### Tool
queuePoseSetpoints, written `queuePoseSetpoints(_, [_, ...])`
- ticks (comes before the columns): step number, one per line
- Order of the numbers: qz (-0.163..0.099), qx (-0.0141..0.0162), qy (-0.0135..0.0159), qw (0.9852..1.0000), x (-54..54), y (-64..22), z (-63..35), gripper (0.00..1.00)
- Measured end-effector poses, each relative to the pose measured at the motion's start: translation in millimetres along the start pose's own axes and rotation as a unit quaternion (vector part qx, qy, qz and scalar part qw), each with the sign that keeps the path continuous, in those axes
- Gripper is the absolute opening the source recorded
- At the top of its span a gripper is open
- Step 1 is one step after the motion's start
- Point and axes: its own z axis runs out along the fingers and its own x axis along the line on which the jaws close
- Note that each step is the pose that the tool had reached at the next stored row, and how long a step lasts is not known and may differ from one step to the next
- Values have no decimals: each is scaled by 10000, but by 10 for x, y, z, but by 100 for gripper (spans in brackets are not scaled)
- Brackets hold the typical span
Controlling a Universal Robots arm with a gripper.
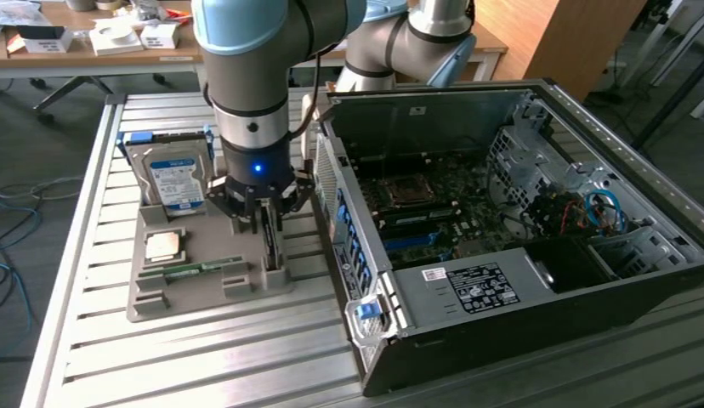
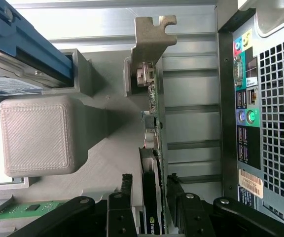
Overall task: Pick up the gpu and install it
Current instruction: 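Pick up the gpu and move the gpu toward the slot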
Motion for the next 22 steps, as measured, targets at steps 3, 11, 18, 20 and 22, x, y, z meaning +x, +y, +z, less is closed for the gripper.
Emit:
queuePoseSetpoints(3, [1, 0, 0, 10000, -3, 1, 1, 42])
queuePoseSetpoints(11, [0, 0, 1, 10000, -4, 0, 0, 42])
queuePoseSetpoints(18, [0, 0, 1, 10000, -4, 0, 0, 33])
queuePoseSetpoints(20, [0, 0, 0, 10000, -4, 0, 0, 33])
queuePoseSetpoints(22, [0, 0, 1, 10000, -4, 0, 0, 33])
